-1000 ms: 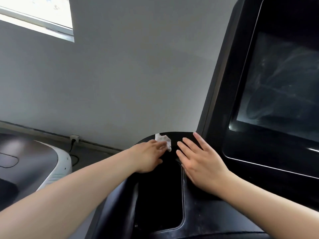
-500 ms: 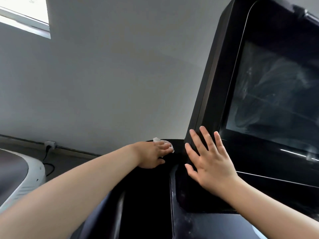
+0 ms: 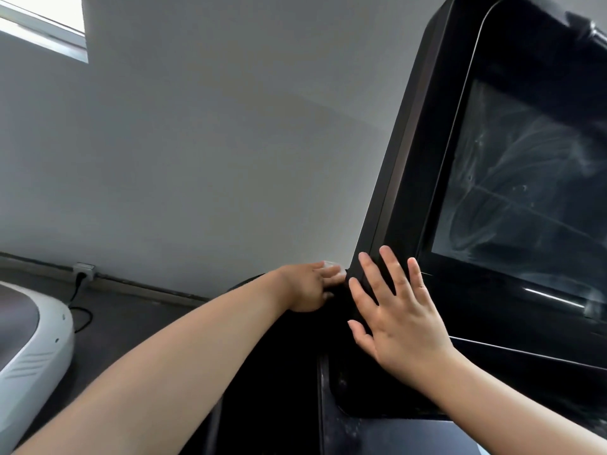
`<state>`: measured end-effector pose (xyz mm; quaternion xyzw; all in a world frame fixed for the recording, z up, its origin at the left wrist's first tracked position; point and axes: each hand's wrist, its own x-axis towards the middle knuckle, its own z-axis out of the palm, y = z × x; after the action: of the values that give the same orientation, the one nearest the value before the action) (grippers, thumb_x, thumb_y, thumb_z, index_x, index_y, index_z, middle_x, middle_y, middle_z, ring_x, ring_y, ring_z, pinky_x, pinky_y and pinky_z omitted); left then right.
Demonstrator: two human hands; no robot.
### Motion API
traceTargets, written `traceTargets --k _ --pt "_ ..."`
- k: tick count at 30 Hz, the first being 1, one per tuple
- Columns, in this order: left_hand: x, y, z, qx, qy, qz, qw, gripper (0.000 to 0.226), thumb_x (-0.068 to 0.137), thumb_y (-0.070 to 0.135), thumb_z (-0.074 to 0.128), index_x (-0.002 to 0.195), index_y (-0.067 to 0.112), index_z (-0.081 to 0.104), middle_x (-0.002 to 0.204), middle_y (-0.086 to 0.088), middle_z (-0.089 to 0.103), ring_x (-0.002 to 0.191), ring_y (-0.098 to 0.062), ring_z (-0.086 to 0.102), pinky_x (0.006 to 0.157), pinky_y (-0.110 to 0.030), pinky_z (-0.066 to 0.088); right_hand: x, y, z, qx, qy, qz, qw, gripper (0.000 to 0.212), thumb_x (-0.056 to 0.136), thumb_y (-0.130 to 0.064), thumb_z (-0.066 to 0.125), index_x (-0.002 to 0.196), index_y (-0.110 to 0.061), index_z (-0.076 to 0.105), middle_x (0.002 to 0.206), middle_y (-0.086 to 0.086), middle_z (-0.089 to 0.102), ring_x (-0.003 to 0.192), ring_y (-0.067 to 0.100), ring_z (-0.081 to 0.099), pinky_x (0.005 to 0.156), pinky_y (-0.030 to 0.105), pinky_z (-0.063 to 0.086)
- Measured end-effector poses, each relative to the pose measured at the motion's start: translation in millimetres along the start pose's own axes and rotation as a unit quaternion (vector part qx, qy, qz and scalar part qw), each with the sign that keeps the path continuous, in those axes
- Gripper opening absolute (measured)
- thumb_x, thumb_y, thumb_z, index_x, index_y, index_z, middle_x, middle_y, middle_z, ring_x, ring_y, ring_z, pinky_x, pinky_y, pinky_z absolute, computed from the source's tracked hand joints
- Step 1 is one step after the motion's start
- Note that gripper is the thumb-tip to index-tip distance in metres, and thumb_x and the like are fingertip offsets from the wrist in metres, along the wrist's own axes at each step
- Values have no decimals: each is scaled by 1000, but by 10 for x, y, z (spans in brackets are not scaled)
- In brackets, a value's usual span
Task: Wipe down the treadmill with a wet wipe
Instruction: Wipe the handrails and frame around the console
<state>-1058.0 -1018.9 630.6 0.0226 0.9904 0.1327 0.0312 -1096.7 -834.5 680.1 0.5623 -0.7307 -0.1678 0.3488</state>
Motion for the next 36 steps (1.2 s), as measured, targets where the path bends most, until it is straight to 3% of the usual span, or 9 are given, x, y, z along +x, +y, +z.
traceTargets --k 10,17,23,26,32,36 --pt "-677 -53 85 73 26 12 997 56 103 32 29 152 22 5 159 4 1 145 -17 1 111 -20 -7 3 -17 24 22 9 5 1000 54 78 -44 40 108 -10 70 136 17 45 131 39 30 114 50 3" --pt "-232 -85 35 31 35 -9 999 51 102 30 31 151 24 17 158 7 13 142 -17 17 115 -31 14 5 -32 24 29 15 9 999 54 78 -42 40 107 -9 70 134 18 49 130 40 31 113 51 5" --pt "-654 -274 46 0 47 -33 998 50 103 28 30 151 18 17 159 2 7 145 -14 7 111 -18 2 10 -20 28 50 24 8 998 53 79 -41 39 103 -7 71 131 19 54 130 40 31 114 51 5" --pt "-961 -304 105 -22 44 -65 997 51 103 27 32 151 18 16 159 3 4 146 -13 4 107 -10 -2 10 -18 18 75 19 11 997 54 80 -40 38 102 -4 71 130 21 54 130 41 30 115 50 1" --pt "-1500 -149 203 -43 28 -155 987 52 102 26 35 150 21 17 159 7 4 145 -12 6 115 -26 15 7 -27 -14 108 -5 4 994 57 81 -38 34 105 0 69 131 26 52 131 45 27 114 51 -5" --pt "-1843 38 318 -75 39 -196 977 52 102 23 36 150 20 18 158 7 5 145 -13 7 115 -22 11 -15 -145 -136 142 -15 0 990 59 78 -36 33 112 -2 67 138 25 45 132 45 27 114 50 -7"
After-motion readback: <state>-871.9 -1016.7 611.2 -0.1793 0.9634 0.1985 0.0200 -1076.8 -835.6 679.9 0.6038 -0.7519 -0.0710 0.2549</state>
